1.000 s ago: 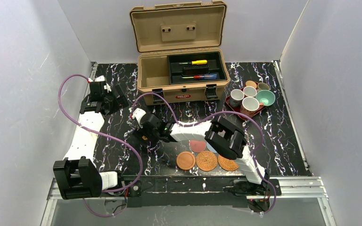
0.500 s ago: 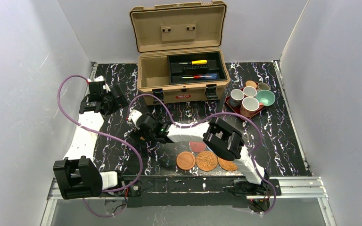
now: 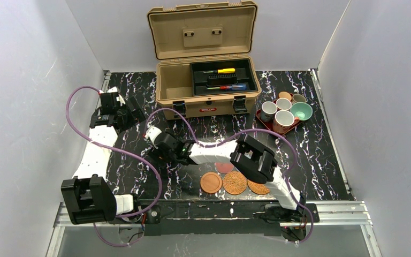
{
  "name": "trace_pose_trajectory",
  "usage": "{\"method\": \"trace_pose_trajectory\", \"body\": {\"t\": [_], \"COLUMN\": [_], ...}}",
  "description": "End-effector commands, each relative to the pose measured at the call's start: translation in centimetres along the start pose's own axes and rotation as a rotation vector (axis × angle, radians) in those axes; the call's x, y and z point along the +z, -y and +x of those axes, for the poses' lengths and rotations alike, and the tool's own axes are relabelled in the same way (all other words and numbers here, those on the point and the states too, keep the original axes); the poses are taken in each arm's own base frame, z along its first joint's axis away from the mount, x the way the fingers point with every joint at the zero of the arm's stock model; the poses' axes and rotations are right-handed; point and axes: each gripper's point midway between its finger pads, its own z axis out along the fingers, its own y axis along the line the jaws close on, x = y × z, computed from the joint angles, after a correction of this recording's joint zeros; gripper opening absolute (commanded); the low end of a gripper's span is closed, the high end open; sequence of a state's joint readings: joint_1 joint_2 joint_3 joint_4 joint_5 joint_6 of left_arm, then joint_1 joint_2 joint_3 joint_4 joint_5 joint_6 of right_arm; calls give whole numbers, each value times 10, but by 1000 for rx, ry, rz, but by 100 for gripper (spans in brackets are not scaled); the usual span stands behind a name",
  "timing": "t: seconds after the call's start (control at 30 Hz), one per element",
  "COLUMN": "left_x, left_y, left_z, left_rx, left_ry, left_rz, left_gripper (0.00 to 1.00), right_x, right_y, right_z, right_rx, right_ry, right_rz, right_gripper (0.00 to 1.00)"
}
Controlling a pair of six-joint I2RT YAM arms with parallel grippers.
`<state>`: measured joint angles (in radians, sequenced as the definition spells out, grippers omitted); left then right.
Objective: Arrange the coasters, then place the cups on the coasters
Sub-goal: Move the coaster to the center of the board.
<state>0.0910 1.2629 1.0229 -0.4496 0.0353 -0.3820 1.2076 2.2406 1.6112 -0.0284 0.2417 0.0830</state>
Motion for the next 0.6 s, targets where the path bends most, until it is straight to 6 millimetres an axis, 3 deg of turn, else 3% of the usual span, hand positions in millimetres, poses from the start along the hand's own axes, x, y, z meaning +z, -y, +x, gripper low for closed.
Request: {"method": "trace_pose_trajectory", "body": {"t": [0.0, 0.37, 0.43, 0.53, 0.57], "left_x": [-3, -3, -3, -2, -2], "left_y": [0, 0, 1, 0, 0], "left_z": [-3, -3, -3, -2, -2], "left_rx": [-13, -17, -17, -19, -19], "left_ry": [3, 3, 2, -1, 0], "left_rz": [7, 10, 11, 10, 10], "left_gripper": [98, 98, 98, 98, 98], "right_x": [-6, -28, -29, -29, -28], "right_y": [22, 47, 45, 32, 27], "right_z": [65, 82, 77, 59, 54], "right_rx": [-34, 15, 27, 23, 25], "right_ry": [-179, -203, -190, -136, -127], "right_rz": [104, 191, 157, 60, 21], "right_gripper": [79, 74, 79, 97, 98]}}
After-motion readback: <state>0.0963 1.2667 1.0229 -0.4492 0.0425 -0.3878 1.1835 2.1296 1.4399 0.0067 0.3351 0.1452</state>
